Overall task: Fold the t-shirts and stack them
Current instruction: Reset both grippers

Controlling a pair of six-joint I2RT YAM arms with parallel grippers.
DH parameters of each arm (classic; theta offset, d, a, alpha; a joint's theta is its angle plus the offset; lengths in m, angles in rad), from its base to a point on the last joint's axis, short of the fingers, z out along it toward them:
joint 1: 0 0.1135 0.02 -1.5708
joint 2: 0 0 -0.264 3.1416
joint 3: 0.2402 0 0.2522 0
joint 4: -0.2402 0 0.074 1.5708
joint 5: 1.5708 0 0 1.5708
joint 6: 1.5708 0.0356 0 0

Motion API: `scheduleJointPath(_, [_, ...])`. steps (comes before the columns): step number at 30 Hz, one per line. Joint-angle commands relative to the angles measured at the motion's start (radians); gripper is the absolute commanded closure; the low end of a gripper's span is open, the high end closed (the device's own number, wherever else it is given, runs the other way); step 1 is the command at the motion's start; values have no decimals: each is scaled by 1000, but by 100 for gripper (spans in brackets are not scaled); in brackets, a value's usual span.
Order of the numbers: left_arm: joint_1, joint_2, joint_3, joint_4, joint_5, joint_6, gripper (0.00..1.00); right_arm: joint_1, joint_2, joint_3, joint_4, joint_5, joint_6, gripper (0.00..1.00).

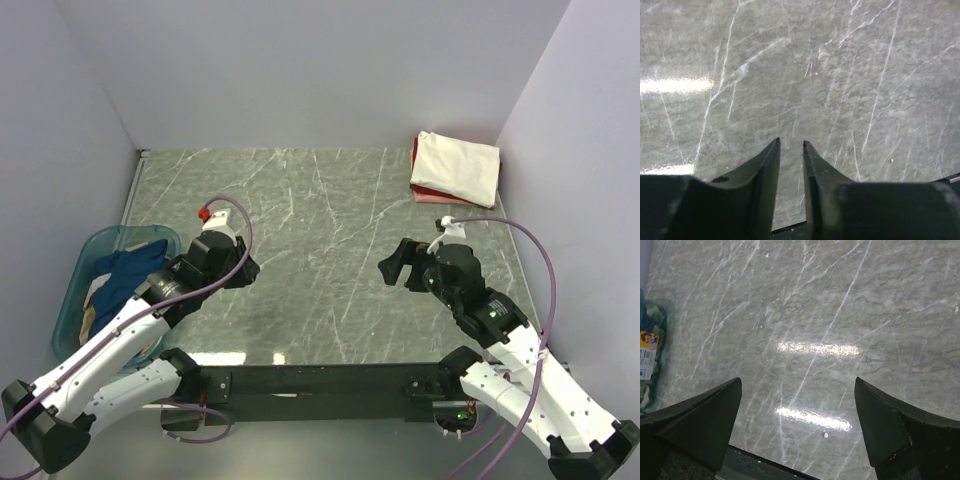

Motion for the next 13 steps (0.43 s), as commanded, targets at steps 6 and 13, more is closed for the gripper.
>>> scheduleJointPath(6, [5, -138, -30, 75, -5, 13, 60, 1, 25, -7, 51, -15, -20, 0])
scheduleJointPath(13, [5, -98, -24, 58, -28, 2, 60, 1, 21, -16, 55, -10, -26, 0])
